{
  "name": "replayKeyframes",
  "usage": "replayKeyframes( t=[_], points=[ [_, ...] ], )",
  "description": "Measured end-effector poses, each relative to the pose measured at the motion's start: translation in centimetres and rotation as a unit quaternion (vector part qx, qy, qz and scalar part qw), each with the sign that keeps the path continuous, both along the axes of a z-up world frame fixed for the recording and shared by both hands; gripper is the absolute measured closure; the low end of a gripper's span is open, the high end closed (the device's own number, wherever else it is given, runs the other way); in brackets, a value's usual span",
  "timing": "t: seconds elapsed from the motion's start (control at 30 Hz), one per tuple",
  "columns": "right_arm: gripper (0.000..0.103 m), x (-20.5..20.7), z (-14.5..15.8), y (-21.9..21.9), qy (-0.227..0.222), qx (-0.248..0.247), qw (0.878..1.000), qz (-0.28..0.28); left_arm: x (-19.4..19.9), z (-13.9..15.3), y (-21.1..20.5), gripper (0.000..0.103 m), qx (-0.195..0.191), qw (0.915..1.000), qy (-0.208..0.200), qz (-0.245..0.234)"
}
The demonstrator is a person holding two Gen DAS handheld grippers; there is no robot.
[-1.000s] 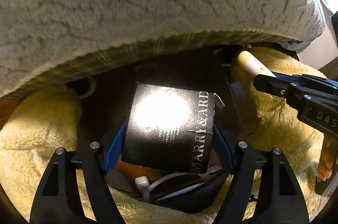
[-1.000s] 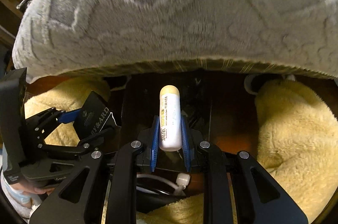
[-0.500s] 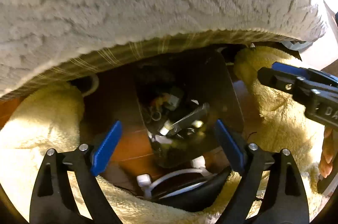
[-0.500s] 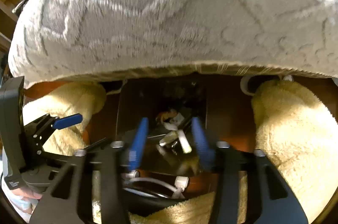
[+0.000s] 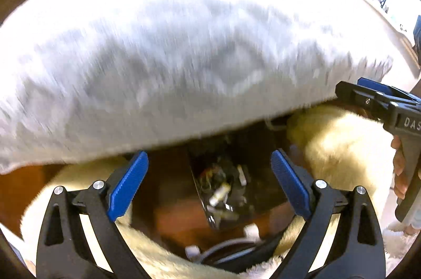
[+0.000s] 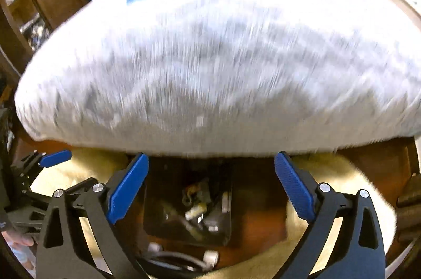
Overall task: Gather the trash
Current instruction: 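Raise both open grippers back over the bed, then grasp the blue wipes pack with the left gripper while the right gripper grasps the pink ribbon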
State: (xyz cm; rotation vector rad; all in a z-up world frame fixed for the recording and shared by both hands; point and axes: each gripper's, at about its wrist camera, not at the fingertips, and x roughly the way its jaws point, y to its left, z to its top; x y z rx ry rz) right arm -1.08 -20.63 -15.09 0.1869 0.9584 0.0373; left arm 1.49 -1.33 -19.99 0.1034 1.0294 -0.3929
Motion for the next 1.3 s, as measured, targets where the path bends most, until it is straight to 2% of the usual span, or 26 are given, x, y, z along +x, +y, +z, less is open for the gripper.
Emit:
replayKeyframes(
  t=[0.17,0.33,0.4,0.53,0.77,0.93,1.03,1.07,1.17,1.23,1.3],
  points=[
    [0.004,2.8,3.5,-1.8,-0.043,-0.011,0.999,-0.02,3.2,4.5,0.4,0.013,-0.006,0.9983,-0.055,0.017],
    [0.004,6.8,4.1,-3.6,-0.055,-0.012,0.998,-0.039,8.1,7.2,0.5,0.013,-0.015,0.9958,-0.081,0.041],
    [0.004,8.5,4.3,-4.3,-0.052,-0.005,0.998,-0.043,10.7,7.6,0.3,0.013,-0.02,0.9954,-0.081,0.047],
    [0.004,12.2,4.4,-4.5,-0.063,-0.026,0.996,-0.053,14.6,6.8,0.2,0.013,-0.025,0.995,-0.073,0.063],
    [0.004,19.6,4.6,-4.3,-0.064,-0.057,0.995,-0.054,20.3,6.7,-2.1,0.013,-0.009,0.996,-0.073,0.052],
    [0.006,23.5,4.2,-4.4,-0.061,-0.053,0.994,-0.068,23.8,6.3,-3.3,0.013,0.008,0.9949,-0.079,0.062],
    [0.015,25.6,3.8,-4.2,-0.057,-0.053,0.994,-0.071,25.8,6.0,-3.9,0.013,0.018,0.994,-0.081,0.07],
    [0.021,26.4,3.6,-4.2,-0.048,-0.047,0.995,-0.068,26.4,5.8,-4.1,0.014,0.024,0.9937,-0.081,0.073],
    [0.033,27.8,3.1,-4.3,-0.033,-0.043,0.996,-0.069,28.0,5.2,-4.2,0.015,0.029,0.9942,-0.068,0.078],
    [0.04,28.4,3.0,-4.4,-0.03,-0.046,0.996,-0.071,28.7,4.9,-4.1,0.02,0.027,0.9946,-0.059,0.081],
    [0.051,28.6,3.0,-4.6,-0.03,-0.044,0.996,-0.076,29.0,4.9,-4.0,0.031,0.024,0.9947,-0.059,0.081]
  ],
)
